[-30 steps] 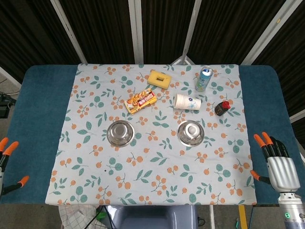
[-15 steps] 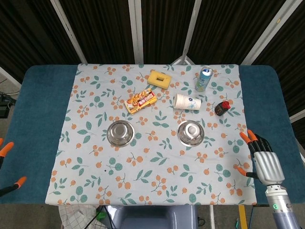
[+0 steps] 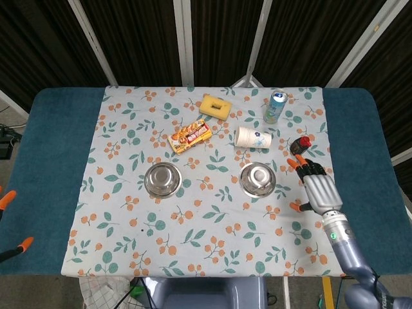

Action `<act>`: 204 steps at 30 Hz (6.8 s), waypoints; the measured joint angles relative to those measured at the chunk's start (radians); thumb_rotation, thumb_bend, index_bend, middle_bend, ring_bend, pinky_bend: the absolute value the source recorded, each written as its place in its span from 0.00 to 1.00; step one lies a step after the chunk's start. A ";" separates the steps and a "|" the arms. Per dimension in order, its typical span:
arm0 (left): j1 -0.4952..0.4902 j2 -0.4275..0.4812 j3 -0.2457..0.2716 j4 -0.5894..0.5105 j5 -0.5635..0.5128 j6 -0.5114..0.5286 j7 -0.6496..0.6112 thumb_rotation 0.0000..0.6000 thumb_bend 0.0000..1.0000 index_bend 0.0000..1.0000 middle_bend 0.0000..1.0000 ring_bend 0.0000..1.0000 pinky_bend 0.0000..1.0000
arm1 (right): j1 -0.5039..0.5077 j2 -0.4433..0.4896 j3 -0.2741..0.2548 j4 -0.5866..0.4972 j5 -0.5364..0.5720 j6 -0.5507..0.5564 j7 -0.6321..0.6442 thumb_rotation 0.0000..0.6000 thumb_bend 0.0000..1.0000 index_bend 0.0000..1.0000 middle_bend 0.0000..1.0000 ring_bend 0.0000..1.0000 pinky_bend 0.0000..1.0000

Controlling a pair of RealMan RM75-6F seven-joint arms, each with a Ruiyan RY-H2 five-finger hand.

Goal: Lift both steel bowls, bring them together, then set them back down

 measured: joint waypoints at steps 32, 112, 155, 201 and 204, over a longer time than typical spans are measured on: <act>-0.011 -0.016 -0.031 0.013 -0.063 -0.016 0.019 1.00 0.01 0.16 0.00 0.00 0.14 | 0.319 -0.313 -0.014 0.284 0.460 -0.121 -0.301 1.00 0.00 0.14 0.00 0.06 0.10; -0.880 -0.340 -0.200 0.294 -0.740 -1.009 0.180 1.00 0.00 0.17 0.00 0.00 0.20 | 0.162 0.056 0.015 0.059 0.225 0.056 0.049 1.00 0.16 0.35 0.27 0.38 0.24; -1.097 -0.532 -0.097 0.396 -0.931 -0.934 0.323 1.00 0.00 0.26 0.20 0.08 0.32 | 0.131 0.099 0.017 0.115 0.219 0.016 0.126 1.00 0.15 0.36 0.27 0.38 0.24; -0.734 -0.421 -0.402 0.401 -0.216 -0.724 -1.390 1.00 0.02 0.47 0.36 0.16 0.43 | 0.188 0.017 0.200 0.062 0.038 -0.177 0.802 1.00 0.16 0.39 0.27 0.38 0.25; -0.740 -0.451 -0.398 0.462 -0.159 -0.702 -1.477 1.00 0.02 0.47 0.36 0.16 0.43 | 0.210 -0.005 0.232 0.062 0.057 -0.208 0.866 1.00 0.16 0.39 0.27 0.38 0.25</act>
